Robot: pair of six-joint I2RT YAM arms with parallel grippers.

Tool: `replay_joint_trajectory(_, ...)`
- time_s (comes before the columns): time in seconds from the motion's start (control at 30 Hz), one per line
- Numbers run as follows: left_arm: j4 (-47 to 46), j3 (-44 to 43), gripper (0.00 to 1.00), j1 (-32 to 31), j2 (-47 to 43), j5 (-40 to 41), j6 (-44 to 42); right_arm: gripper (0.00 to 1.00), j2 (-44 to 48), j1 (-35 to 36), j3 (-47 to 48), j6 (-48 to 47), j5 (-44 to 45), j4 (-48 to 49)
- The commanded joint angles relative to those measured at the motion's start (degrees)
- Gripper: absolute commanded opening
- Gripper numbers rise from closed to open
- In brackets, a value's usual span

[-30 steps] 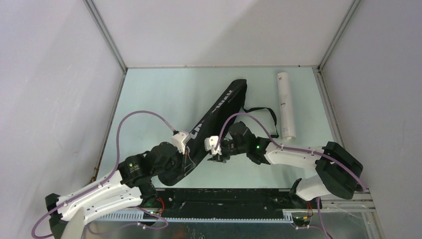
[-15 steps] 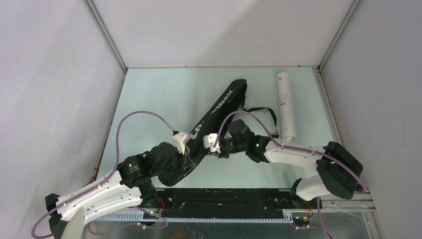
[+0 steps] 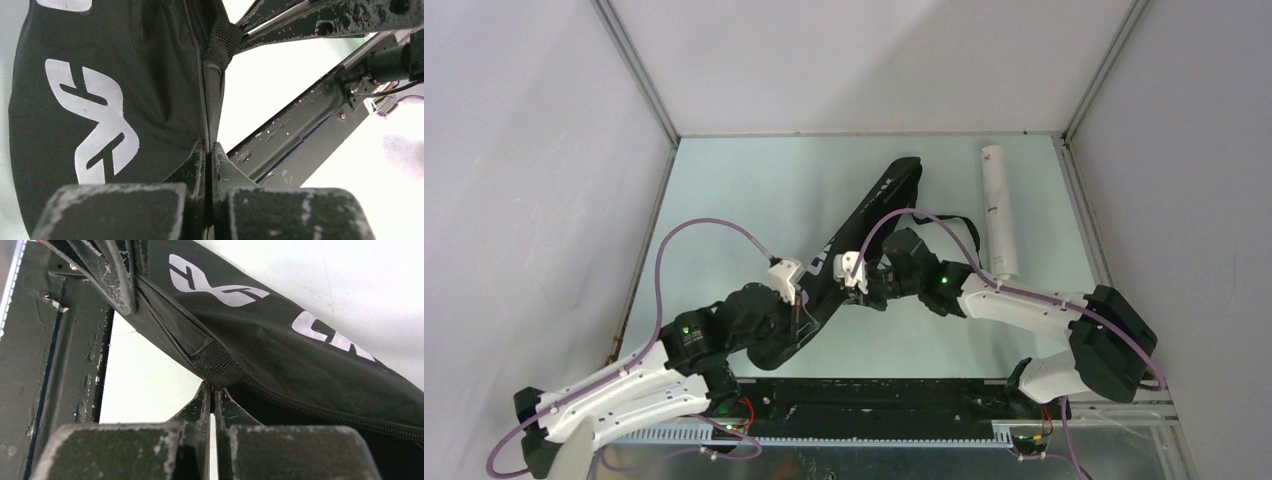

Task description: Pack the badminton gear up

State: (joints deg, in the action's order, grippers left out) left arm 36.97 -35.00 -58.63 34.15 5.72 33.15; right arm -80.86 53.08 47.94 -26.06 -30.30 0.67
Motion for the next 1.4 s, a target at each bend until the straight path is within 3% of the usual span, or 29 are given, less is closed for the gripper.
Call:
replay_joint_trajectory(0.0,5.3,-2.1,0.0,-0.4,-1.9,0.5,0.7,0.0,0.8,-5.8,0.9,3.9,8.8,-3.9)
replay_joint_trajectory(0.13,6.4,-2.5,0.0,-0.4,-1.7,0.4,0.6,0.0,-1.9,-10.3,1.8,3.8,6.8,-6.4)
replay_joint_trajectory(0.27,5.9,-2.7,0.0,-0.4,-1.2,-0.4,-0.1,0.0,-3.5,-11.8,3.1,1.2,-6.5,-10.1)
replay_joint_trajectory(0.37,5.2,-2.9,0.0,-0.5,-0.2,-1.2,-0.7,0.0,-4.4,-7.7,4.9,0.3,-15.0,-11.7)
replay_joint_trajectory(0.47,5.6,-3.0,0.0,-0.4,1.1,-1.4,-1.1,0.0,-4.9,-2.7,5.4,0.4,-11.8,-11.6)
replay_joint_trajectory(0.57,5.4,-2.9,0.0,-0.4,1.3,-1.7,-1.2,0.0,-5.7,-3.2,5.4,4.0,-10.5,-9.8)
replay_joint_trajectory(0.8,7.8,-3.7,0.0,-0.6,-0.6,-0.5,-1.1,0.0,-7.9,-15.5,5.4,19.0,-3.6,-9.0)
replay_joint_trajectory(0.93,7.8,-3.9,0.0,-0.6,-1.6,-0.5,-1.6,0.0,-9.4,-21.2,5.4,21.7,5.2,-11.1)
replay_joint_trajectory(1.2,8.4,-4.1,0.0,-0.7,-1.1,-0.7,-2.1,0.0,-11.1,-25.1,6.8,22.3,6.5,-10.1)
replay_joint_trajectory(1.37,8.8,-5.2,0.0,-0.8,-2.3,-0.2,-2.2,0.0,-15.9,-28.2,13.3,26.3,22.5,-11.6)
